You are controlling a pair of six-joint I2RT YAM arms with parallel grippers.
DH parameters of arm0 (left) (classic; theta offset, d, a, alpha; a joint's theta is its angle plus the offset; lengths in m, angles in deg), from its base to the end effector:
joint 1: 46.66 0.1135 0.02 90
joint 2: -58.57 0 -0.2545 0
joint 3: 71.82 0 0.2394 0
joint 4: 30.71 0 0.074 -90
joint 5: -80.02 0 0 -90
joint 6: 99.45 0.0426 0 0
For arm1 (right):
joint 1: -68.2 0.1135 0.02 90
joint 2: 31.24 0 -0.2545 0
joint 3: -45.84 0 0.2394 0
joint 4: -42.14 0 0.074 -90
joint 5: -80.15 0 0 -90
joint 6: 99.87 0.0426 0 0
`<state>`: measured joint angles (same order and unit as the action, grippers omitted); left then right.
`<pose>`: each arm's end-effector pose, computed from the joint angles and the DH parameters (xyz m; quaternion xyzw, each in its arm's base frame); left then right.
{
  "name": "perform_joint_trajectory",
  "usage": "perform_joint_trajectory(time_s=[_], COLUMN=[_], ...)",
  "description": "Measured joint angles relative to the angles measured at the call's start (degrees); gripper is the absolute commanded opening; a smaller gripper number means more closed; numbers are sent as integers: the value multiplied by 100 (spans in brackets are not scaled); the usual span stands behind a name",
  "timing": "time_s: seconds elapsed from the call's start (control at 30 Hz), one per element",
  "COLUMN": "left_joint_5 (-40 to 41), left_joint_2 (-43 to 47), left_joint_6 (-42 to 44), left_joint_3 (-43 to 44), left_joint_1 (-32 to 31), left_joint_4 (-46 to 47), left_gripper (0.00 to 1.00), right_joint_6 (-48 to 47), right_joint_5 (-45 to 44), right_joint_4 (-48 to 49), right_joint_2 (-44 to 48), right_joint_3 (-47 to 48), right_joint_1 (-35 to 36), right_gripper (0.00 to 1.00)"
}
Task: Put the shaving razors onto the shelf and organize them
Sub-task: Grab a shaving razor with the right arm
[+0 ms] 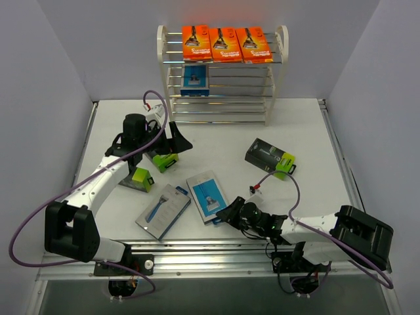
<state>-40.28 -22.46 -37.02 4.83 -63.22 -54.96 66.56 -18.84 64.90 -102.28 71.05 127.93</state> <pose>0.2970 -0.1107 0.2935 0.0531 0.8391 -0.3933 0.3721 0.1121 0.1788 0.1370 0.1635 0.8166 0.4856 0.2659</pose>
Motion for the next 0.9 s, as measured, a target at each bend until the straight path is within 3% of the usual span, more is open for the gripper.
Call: perform_joint_trajectory(time_s=[0.1, 0.3, 0.63, 0.9], left_joint_5=[0, -7, -26, -39], left_joint_2=[2, 2, 4, 26], left_joint_6=[4, 17, 26, 26], left_joint_3=[0, 0, 0, 0], left_joint_1=[0, 0, 0, 0], left_joint_4=[0, -4, -28, -37], left_gripper=[94, 94, 94, 94], right_joint_6=[26, 7, -367, -704], right_joint_5=[13, 33, -79, 203], right_joint_4=[87, -238, -1692, -1860], right_joint_2=[-33, 245, 1652, 1705], right_joint_3=[0, 20, 374, 472], right_joint_1=[-2, -9, -542, -1217], right_gripper=[9, 0, 0, 0])
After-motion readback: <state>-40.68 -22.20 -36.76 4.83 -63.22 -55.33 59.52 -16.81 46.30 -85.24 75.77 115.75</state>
